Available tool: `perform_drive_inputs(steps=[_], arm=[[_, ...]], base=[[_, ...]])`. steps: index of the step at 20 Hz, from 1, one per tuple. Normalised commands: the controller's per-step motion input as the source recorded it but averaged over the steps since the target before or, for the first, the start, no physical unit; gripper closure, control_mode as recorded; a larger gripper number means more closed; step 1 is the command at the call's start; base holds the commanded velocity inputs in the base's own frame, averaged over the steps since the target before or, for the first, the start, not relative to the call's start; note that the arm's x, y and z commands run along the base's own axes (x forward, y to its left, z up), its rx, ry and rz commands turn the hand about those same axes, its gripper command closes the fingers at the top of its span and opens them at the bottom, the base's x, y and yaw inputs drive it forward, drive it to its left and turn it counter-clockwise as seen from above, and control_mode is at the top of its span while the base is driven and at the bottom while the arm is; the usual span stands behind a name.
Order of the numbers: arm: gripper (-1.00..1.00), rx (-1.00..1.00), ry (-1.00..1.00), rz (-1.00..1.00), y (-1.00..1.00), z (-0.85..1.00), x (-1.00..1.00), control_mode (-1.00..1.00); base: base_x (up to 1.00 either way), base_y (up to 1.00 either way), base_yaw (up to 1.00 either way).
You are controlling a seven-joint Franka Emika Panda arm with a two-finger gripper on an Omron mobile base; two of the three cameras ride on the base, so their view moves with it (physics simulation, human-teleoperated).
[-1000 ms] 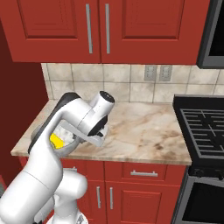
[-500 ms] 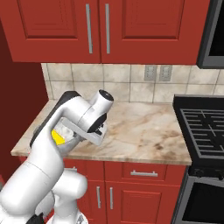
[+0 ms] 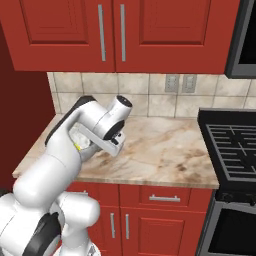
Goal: Place the cup inside the bowl on the dining table and move the bowl to any counter.
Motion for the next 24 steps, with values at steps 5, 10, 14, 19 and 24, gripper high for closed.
perform_drive_inputs(steps=[5,10,14,19,24], arm=[[1.00,0.00,0.00,-0.08,0.00,0.00,0.29,-1.00],[1.00,0.00,0.00,-0.02,0.03,0.00,0.03,-1.00],[1.00,0.00,-0.02,0.00,0.10,-0.07,0.17,-1.00],[1.00,0.00,-0.04,0.00,0.08,-0.17,0.21,-1.00],[1.00,0.00,-0.05,0.00,0.09,-0.23,0.25,-1.00]], base=[[0.00,0.00,0.00],[0.00,0.00,0.00],[0.00,0.00,0.00],[0.00,0.00,0.00],[0.00,0.00,0.00]])
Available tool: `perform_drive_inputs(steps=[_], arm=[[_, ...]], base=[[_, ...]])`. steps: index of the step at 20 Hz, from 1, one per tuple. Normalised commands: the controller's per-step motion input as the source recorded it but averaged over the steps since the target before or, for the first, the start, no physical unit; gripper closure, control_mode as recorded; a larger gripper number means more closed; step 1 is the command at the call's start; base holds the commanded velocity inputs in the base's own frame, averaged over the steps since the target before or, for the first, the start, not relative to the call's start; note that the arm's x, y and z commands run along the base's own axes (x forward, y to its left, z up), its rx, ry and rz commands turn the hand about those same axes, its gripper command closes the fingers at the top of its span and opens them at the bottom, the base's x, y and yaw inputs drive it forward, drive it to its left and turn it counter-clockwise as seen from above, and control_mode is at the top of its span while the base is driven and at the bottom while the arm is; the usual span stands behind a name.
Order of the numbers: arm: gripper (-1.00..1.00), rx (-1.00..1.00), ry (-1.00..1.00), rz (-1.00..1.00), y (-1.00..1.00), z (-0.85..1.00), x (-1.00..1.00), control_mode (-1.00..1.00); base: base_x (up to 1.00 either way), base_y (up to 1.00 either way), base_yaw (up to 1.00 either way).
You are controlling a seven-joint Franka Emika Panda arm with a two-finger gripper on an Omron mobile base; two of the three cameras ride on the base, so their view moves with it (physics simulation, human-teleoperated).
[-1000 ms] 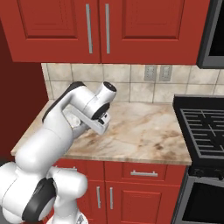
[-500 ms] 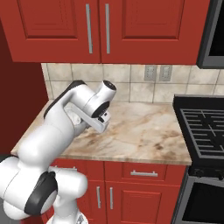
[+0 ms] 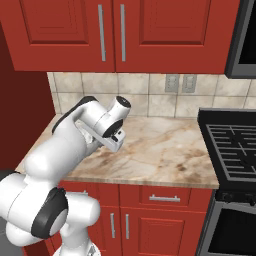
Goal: Place the cup inside the bowl on the dining table and move the bowl to any counter.
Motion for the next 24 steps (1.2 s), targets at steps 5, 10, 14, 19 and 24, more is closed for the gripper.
perform_drive_inputs(steps=[5,10,14,19,24], arm=[[1.00,0.00,-0.04,0.00,0.08,-0.13,0.25,-1.00],[1.00,0.00,0.00,0.00,0.12,-0.07,0.24,-1.00],[1.00,0.00,0.00,0.00,0.09,0.00,0.15,-1.00],[1.00,0.00,0.01,-0.01,0.02,-0.07,0.15,-1.00],[1.00,0.00,0.03,-0.02,0.00,-0.25,0.06,-1.00]], base=[[0.00,0.00,0.00],[0.00,0.00,0.00],[0.00,0.00,0.00],[0.00,0.00,0.00],[0.00,0.00,0.00]])
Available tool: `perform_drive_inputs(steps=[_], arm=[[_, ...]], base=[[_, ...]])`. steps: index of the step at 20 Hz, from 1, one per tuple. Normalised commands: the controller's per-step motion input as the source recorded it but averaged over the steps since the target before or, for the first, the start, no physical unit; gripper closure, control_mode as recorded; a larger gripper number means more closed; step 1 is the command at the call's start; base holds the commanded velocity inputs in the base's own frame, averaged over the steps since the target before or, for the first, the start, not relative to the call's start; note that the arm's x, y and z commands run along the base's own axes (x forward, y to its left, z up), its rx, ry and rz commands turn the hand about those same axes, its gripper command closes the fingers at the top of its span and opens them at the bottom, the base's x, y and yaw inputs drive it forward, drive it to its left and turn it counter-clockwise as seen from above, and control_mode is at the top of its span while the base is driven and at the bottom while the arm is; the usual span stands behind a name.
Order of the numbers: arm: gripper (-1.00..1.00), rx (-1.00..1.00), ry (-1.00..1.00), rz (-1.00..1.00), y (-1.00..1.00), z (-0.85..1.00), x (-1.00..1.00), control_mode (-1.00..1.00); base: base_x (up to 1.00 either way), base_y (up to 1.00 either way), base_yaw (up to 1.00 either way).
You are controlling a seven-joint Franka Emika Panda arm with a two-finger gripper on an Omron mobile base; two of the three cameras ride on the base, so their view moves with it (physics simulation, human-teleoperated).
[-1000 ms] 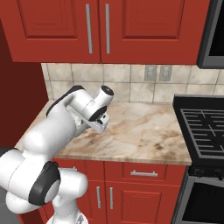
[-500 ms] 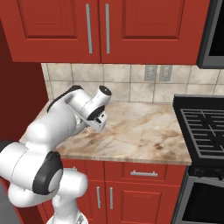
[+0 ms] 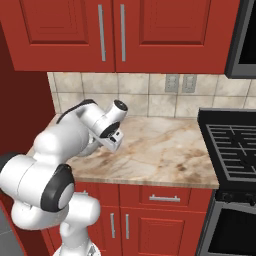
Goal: Place the cup inside the bowl on the dining table and move the bowl to any counter.
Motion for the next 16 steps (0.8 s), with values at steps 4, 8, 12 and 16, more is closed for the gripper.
perform_drive_inputs(steps=[4,8,12,16], arm=[[1.00,0.00,0.00,-0.01,0.02,-0.44,0.00,-1.00],[1.00,0.00,0.00,0.00,0.02,-0.33,0.03,-1.00],[1.00,0.00,0.00,0.00,0.01,-0.17,0.05,-1.00],[1.00,0.00,0.00,0.00,0.00,-0.17,0.05,-1.00]], base=[[0.00,0.00,0.00],[0.00,0.00,0.00],[0.00,0.00,0.00],[0.00,0.00,0.00]])
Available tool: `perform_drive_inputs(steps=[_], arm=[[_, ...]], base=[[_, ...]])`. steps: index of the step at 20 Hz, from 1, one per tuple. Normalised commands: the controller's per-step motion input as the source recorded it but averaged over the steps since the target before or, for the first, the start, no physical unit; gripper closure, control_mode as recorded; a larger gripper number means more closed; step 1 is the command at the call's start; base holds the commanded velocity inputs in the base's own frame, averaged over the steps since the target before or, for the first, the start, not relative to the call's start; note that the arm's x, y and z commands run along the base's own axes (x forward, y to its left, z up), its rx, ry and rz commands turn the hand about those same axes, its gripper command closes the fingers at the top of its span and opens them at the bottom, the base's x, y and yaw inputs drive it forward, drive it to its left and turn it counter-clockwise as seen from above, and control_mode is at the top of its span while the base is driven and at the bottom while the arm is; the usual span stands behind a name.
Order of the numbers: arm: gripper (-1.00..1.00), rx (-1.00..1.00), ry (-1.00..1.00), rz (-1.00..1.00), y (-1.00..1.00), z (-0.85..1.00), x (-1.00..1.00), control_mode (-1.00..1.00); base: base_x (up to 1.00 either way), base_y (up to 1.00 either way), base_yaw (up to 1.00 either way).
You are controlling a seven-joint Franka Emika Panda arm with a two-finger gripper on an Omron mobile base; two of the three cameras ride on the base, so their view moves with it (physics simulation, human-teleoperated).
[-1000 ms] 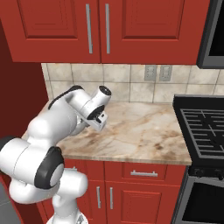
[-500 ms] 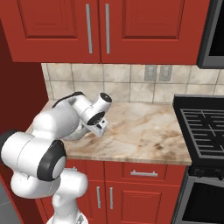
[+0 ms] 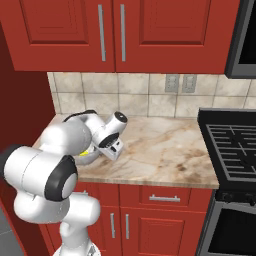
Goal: Place the cup inside the bowl on the dining table and move the bowl to any counter.
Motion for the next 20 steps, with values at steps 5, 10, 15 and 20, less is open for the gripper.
perform_drive_inputs(steps=[5,10,15,20], arm=[[1.00,0.00,0.00,0.00,0.00,-0.15,0.12,-1.00],[1.00,0.00,0.00,0.00,0.00,-0.23,0.17,-1.00],[1.00,0.00,0.00,0.00,0.01,-0.21,0.14,-1.00],[1.00,0.00,0.00,0.00,0.03,-0.16,0.08,-1.00]], base=[[0.00,0.00,0.00],[0.00,0.00,0.00],[0.00,0.00,0.00],[0.00,0.00,0.00]])
